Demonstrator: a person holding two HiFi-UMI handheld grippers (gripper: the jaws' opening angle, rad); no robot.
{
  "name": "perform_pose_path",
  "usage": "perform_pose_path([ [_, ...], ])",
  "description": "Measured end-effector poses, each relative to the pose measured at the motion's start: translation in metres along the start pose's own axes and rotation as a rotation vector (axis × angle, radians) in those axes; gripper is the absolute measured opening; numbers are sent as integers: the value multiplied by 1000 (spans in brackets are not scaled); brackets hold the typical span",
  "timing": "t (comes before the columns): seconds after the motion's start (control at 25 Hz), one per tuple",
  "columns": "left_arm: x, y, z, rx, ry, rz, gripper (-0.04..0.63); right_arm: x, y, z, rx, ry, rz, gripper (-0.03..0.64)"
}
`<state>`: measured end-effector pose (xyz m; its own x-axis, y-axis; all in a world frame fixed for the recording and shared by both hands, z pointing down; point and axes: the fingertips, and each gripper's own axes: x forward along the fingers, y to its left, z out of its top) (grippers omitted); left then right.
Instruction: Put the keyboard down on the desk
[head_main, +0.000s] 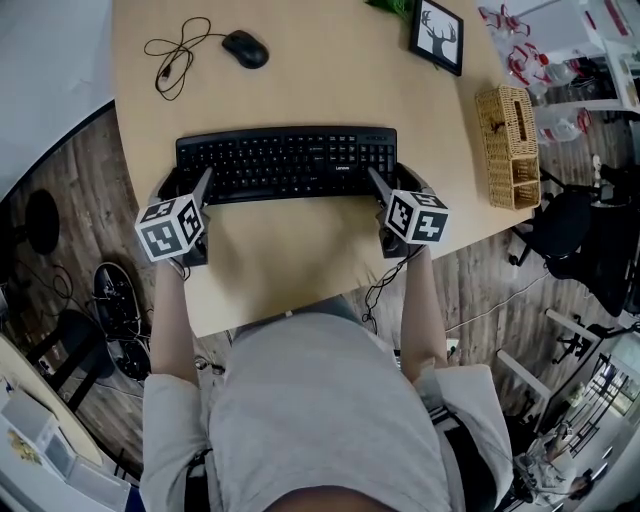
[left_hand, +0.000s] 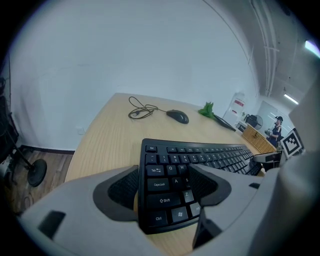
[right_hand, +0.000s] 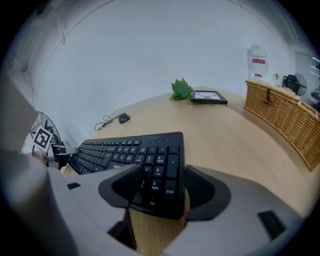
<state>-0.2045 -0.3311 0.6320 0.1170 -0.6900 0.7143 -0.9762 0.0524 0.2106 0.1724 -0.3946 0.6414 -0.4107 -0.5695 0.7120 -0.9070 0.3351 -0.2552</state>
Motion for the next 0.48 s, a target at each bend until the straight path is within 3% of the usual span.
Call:
perform_pose_path([
  [0.2,-14,6,7,18,-52,42,290,-10,0,3,-45,-50,-64,252],
  [0.32,-29,13,18,47,-108,94,207,-23,-2,11,-93,-105,-125,244],
  [0.36,-35,15,22,54,-129,114,160,-28,-2,15,-102,-125,-136,221],
  [0.48,-54,18,34,81,-189,159,29,-45,4,26,-112,-187,-160,60],
])
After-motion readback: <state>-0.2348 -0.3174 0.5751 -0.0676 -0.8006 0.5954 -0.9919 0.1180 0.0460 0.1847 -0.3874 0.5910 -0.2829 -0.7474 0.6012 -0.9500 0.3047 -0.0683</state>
